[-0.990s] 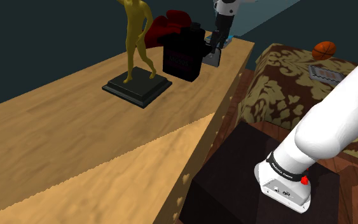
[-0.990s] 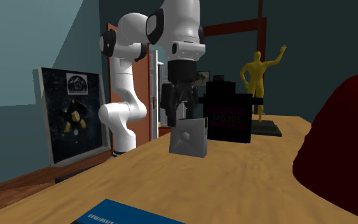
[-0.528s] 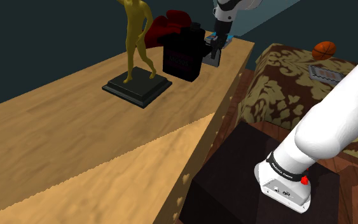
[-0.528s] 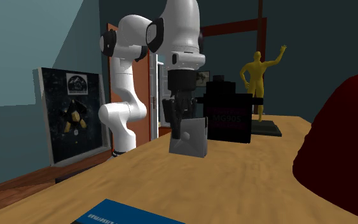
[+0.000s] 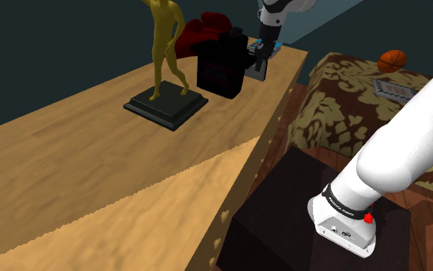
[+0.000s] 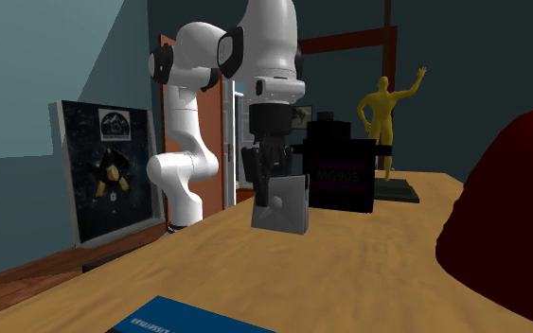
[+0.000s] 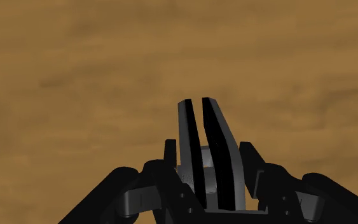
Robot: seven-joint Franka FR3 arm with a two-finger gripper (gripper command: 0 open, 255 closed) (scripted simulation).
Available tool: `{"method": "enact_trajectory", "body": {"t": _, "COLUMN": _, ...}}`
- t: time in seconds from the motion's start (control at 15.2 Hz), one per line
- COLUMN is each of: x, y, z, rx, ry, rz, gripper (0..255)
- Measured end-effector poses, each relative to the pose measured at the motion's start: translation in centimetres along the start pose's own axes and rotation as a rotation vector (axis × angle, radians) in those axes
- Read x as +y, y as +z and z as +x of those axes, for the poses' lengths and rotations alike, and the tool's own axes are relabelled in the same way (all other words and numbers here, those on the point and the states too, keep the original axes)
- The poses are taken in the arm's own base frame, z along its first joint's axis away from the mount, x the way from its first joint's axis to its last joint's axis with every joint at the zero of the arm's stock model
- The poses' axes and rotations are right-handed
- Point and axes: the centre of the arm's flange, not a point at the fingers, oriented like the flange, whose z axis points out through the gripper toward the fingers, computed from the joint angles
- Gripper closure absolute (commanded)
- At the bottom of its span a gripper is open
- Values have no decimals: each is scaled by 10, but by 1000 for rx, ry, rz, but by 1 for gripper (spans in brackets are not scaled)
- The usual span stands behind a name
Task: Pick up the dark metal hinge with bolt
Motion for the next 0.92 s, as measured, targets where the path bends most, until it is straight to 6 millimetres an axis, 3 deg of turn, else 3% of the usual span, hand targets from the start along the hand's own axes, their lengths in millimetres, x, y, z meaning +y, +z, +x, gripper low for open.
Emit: {"method": "enact_trajectory", "body": {"t": 0.92, "x": -1, "y": -67, "z": 1, "rx": -1, "ry": -1, "rz": 1, "gripper": 255}}
